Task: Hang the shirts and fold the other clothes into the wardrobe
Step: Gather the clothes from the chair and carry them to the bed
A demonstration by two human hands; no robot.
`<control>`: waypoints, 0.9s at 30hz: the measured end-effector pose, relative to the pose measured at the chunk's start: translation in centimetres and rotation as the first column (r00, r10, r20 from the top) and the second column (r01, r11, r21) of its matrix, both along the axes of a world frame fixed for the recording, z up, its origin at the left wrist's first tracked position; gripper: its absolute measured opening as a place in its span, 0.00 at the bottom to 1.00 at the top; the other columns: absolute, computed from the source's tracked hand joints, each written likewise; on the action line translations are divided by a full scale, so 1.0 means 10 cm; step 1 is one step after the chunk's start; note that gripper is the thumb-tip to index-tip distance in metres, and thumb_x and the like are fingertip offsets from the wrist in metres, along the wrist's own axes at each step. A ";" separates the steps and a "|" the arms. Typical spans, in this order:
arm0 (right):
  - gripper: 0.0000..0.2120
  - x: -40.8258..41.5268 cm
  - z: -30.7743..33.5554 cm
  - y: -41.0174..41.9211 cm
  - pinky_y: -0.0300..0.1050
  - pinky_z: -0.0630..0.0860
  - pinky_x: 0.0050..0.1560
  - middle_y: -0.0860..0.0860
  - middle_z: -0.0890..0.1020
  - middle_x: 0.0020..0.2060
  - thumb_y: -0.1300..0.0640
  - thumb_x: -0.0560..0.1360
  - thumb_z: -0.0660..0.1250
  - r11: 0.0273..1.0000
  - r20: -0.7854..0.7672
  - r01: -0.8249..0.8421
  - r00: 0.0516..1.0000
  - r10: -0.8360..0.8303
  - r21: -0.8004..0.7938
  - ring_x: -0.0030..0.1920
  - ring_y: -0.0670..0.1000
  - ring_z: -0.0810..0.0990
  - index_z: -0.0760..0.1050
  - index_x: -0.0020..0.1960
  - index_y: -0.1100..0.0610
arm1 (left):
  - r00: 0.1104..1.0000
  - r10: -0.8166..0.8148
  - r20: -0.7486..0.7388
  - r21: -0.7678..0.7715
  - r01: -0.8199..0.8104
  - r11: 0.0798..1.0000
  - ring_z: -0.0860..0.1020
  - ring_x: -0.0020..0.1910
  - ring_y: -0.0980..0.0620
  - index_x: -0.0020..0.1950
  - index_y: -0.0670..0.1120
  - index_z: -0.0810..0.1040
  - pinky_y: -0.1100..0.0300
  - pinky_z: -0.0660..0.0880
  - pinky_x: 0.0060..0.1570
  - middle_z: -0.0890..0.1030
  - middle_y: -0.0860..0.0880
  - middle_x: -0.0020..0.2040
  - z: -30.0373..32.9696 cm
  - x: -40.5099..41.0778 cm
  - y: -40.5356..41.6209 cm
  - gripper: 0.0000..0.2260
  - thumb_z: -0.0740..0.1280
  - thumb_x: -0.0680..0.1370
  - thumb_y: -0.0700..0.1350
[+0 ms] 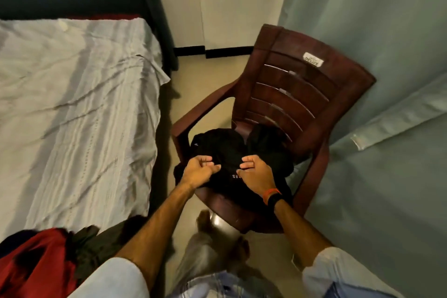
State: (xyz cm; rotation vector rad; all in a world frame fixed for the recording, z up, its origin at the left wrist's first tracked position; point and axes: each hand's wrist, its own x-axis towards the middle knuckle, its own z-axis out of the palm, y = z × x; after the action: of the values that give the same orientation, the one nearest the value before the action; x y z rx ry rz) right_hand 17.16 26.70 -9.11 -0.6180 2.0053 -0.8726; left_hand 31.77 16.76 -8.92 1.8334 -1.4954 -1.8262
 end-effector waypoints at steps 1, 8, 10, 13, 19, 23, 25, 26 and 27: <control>0.19 -0.11 -0.08 0.01 0.35 0.76 0.49 0.54 0.83 0.51 0.62 0.71 0.74 0.999 -0.004 0.012 1.000 -0.012 0.038 0.49 0.50 0.82 0.76 0.60 0.59 | 0.999 -0.031 0.013 0.018 0.031 0.999 0.81 0.55 0.48 0.62 0.44 0.74 0.60 0.76 0.42 0.80 0.46 0.57 -0.05 -0.10 -0.03 0.18 0.74 0.74 0.43; 0.43 -0.72 -0.84 -0.12 0.51 0.71 0.67 0.60 0.67 0.70 0.52 0.69 0.78 0.939 -0.020 0.034 0.999 -0.029 0.341 0.67 0.60 0.72 0.59 0.76 0.58 | 0.960 -0.154 0.234 0.121 0.128 0.984 0.71 0.69 0.42 0.75 0.45 0.62 0.49 0.70 0.68 0.69 0.43 0.72 -0.87 -0.68 -0.51 0.39 0.78 0.70 0.51; 0.53 -0.80 -1.09 -0.22 0.54 0.67 0.70 0.61 0.56 0.76 0.49 0.67 0.79 0.917 0.014 0.051 0.998 -0.061 0.395 0.72 0.63 0.65 0.48 0.80 0.53 | 0.937 -0.154 0.315 0.136 0.116 0.984 0.65 0.72 0.39 0.78 0.45 0.56 0.50 0.67 0.71 0.61 0.41 0.75 -1.13 -0.77 -0.66 0.45 0.78 0.69 0.55; 0.64 -0.86 -1.55 -0.41 0.60 0.64 0.72 0.62 0.41 0.78 0.46 0.62 0.82 0.892 0.092 0.048 0.991 -0.099 0.450 0.76 0.68 0.55 0.37 0.79 0.42 | 0.904 -0.154 0.398 0.201 0.078 0.977 0.56 0.76 0.36 0.80 0.50 0.46 0.46 0.62 0.73 0.49 0.40 0.78 -1.57 -0.84 -0.87 0.54 0.78 0.67 0.58; 0.68 -0.75 -2.21 -0.60 0.58 0.67 0.72 0.62 0.46 0.76 0.46 0.55 0.85 0.882 0.140 0.008 0.987 -0.083 0.472 0.74 0.67 0.59 0.41 0.78 0.37 | 0.895 -0.203 0.398 0.305 0.080 0.949 0.54 0.77 0.35 0.79 0.59 0.37 0.43 0.64 0.72 0.38 0.42 0.79 -2.26 -0.89 -0.99 0.61 0.80 0.62 0.60; 0.50 -0.75 -2.56 -0.70 0.48 0.72 0.64 0.58 0.65 0.68 0.57 0.60 0.83 0.904 0.122 0.099 0.979 -0.164 0.417 0.65 0.60 0.71 0.59 0.74 0.43 | 0.930 -0.148 0.336 0.291 0.046 0.955 0.67 0.70 0.40 0.77 0.63 0.52 0.44 0.74 0.63 0.60 0.45 0.75 -2.64 -0.90 -1.05 0.52 0.81 0.62 0.55; 0.40 -0.76 -2.62 -0.74 0.43 0.75 0.57 0.54 0.75 0.60 0.61 0.63 0.80 0.916 0.121 0.128 0.975 -0.187 0.381 0.60 0.56 0.76 0.66 0.69 0.47 | 0.971 -0.038 0.237 0.295 -0.034 0.955 0.76 0.61 0.44 0.71 0.61 0.65 0.47 0.79 0.55 0.75 0.48 0.65 -2.71 -0.92 -1.01 0.38 0.77 0.65 0.46; 0.35 -0.76 -2.61 -0.77 0.42 0.75 0.55 0.52 0.78 0.56 0.63 0.64 0.78 0.917 0.129 0.141 0.971 -0.202 0.372 0.58 0.54 0.78 0.69 0.67 0.49 | 0.981 0.009 0.195 0.322 -0.073 0.944 0.79 0.56 0.45 0.67 0.59 0.69 0.50 0.79 0.49 0.79 0.48 0.59 -2.68 -0.96 -0.99 0.31 0.75 0.67 0.42; 0.31 -0.76 -2.55 -0.78 0.42 0.77 0.54 0.51 0.79 0.54 0.64 0.65 0.76 0.921 0.132 0.152 0.968 -0.211 0.359 0.56 0.53 0.79 0.71 0.65 0.50 | 0.986 0.037 0.161 0.343 -0.091 0.935 0.80 0.53 0.45 0.63 0.57 0.72 0.53 0.78 0.45 0.81 0.47 0.54 -2.62 -0.98 -0.95 0.26 0.72 0.69 0.38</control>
State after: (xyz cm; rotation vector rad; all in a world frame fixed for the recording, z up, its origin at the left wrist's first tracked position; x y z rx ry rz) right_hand 9.60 18.87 -34.65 -0.1528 2.0169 -0.6297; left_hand 21.95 7.25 -35.11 2.1974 -1.1924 -2.0689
